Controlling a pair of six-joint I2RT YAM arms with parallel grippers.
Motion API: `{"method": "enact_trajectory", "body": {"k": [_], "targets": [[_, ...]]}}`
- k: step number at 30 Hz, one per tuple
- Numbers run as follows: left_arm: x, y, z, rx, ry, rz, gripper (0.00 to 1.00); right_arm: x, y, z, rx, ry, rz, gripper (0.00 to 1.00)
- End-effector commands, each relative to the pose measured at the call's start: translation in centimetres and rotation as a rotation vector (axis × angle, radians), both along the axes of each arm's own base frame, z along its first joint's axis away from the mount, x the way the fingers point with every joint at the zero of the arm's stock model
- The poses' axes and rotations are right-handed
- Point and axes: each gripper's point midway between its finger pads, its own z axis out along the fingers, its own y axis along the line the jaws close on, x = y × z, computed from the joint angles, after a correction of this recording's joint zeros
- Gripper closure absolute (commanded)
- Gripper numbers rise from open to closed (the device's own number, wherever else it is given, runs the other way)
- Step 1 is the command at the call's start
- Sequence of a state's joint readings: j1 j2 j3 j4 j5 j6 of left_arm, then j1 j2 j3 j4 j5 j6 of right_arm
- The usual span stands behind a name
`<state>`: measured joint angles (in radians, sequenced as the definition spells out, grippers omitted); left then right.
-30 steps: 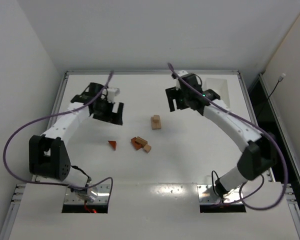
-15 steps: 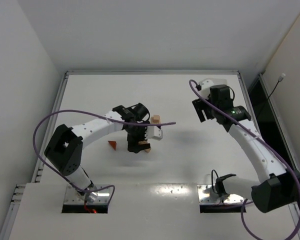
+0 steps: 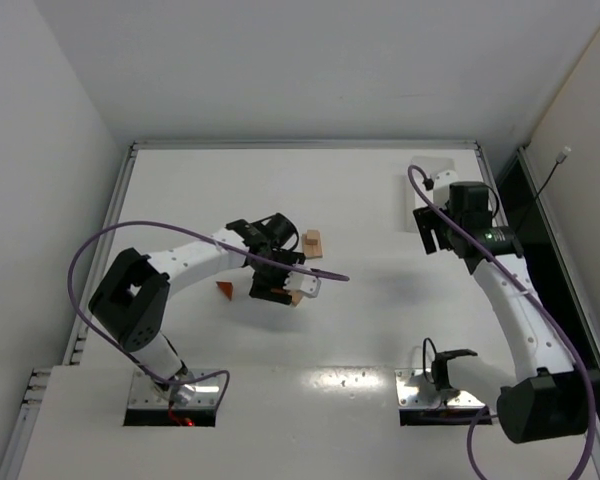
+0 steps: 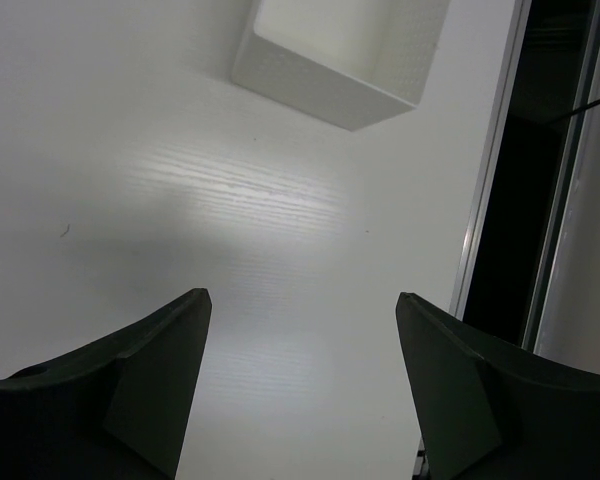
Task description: Build the wood block tower
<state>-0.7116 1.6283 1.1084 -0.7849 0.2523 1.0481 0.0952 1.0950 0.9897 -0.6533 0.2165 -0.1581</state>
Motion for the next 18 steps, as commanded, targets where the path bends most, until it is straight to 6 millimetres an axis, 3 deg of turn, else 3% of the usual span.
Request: {"method": "enact_trajectory", "body": {"k": [1,5,15,18], "targets": [[1.1,-3.5,3.8,-0.145,-0.121,-0.134,0.32,-0.7,-0.8,-0.1,0.008,-0.003,-0.013,0.28],[0.8,-4.2,4.5,-0.168,-0.129,-0.176,0.32,-0.9,-1.3,-0.5,0.014,0.007,-0.029,0.28],[-0.8,-6.4,2.6,-0.183,-0.058,-0.229,0.35,-0.9,-1.7,-0.8,0.04,0.015,-0.045,0.28],[-1.1,-7.6,3.0,-0.211,-0.053,-0.248,0.35,-0.8,-1.8,-1.1,0.046,0.025,-0.049,0.28]]}}
